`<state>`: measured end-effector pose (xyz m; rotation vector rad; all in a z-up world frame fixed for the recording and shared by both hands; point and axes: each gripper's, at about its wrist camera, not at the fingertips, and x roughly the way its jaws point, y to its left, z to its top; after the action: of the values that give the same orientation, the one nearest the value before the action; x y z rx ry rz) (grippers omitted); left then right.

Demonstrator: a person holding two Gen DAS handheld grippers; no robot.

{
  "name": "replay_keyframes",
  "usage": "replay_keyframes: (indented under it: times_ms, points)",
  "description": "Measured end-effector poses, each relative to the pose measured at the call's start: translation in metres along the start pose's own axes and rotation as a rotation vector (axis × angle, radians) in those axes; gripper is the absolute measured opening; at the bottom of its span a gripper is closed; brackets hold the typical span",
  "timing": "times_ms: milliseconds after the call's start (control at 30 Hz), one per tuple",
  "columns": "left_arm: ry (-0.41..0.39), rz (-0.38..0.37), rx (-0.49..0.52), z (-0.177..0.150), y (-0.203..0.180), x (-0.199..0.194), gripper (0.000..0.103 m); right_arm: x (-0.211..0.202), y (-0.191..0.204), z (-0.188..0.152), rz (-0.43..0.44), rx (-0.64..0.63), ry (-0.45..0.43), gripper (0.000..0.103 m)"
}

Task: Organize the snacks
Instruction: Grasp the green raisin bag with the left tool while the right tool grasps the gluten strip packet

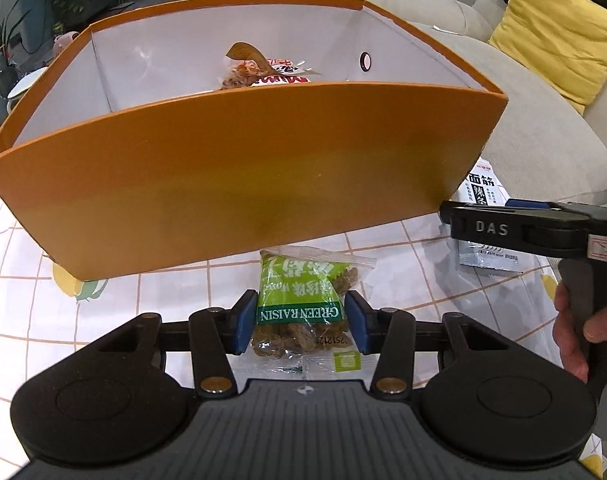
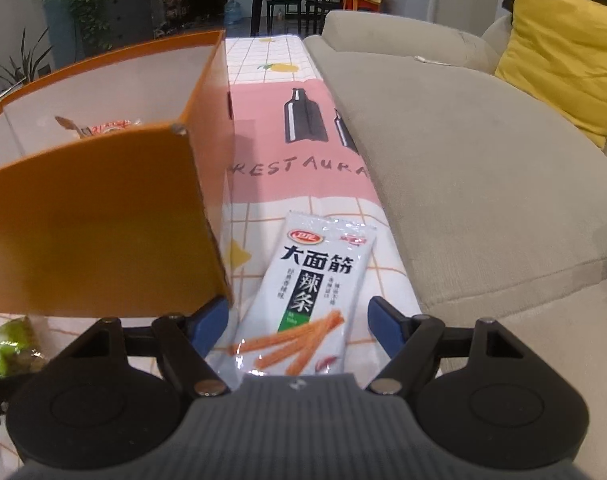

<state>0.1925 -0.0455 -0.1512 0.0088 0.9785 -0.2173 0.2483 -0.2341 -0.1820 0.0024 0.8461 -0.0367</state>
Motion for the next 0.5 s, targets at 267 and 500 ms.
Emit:
replay_keyframes:
  times_ms: [267, 500]
  points:
    - [0.002, -0.005, -0.018, -0.001, 0.002, 0.001, 0.053, -0.008, 0.002, -0.008, 0.023, -0.018, -0.004, 0.062]
    - [0.008, 0.001, -0.026, -0.003, 0.005, 0.000, 0.060, -0.022, 0.003, -0.023, 0.041, -0.035, -0.010, 0.055]
